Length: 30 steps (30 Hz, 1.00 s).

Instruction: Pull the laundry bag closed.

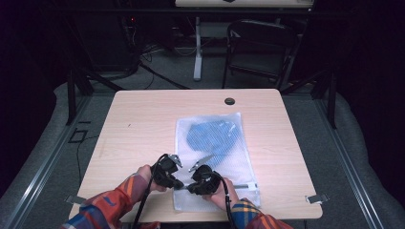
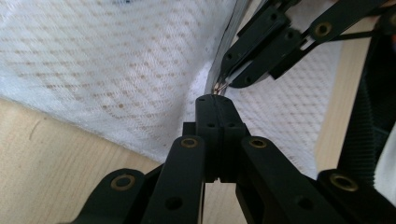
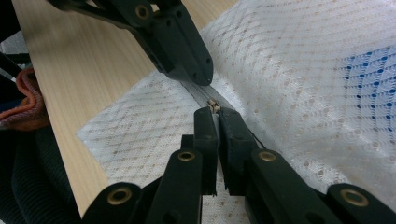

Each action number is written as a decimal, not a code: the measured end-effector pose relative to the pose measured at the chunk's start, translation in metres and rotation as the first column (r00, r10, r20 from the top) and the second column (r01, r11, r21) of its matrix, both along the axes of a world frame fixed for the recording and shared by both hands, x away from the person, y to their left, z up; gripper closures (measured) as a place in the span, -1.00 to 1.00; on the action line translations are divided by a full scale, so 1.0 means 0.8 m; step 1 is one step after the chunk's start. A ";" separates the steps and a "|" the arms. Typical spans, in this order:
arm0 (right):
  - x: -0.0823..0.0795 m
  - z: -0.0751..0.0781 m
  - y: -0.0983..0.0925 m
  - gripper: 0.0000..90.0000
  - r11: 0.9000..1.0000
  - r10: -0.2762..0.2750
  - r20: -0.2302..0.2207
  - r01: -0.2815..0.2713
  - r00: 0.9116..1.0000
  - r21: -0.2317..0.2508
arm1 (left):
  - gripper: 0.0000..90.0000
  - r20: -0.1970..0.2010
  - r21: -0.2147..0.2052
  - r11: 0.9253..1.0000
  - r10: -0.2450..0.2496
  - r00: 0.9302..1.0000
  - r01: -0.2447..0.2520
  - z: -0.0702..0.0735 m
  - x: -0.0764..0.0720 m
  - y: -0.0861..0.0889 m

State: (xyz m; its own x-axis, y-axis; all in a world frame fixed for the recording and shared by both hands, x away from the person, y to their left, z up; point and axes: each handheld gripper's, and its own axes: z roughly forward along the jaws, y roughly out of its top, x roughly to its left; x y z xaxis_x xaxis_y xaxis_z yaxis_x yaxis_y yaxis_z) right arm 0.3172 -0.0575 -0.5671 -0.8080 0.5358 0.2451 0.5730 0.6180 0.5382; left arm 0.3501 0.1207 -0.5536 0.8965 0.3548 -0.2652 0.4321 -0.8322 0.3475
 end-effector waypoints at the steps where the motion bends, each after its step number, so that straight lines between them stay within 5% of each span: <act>1: 0.000 0.000 0.000 0.93 1.000 0.001 0.001 -0.001 1.000 0.002 | 1.00 -0.012 -0.006 1.000 -0.001 1.000 0.001 -0.001 0.000 0.000; 30: -0.001 0.004 -0.013 0.93 1.000 0.005 0.001 -0.005 1.000 -0.031 | 1.00 -0.035 -0.023 1.000 -0.007 0.999 0.006 -0.005 0.002 0.002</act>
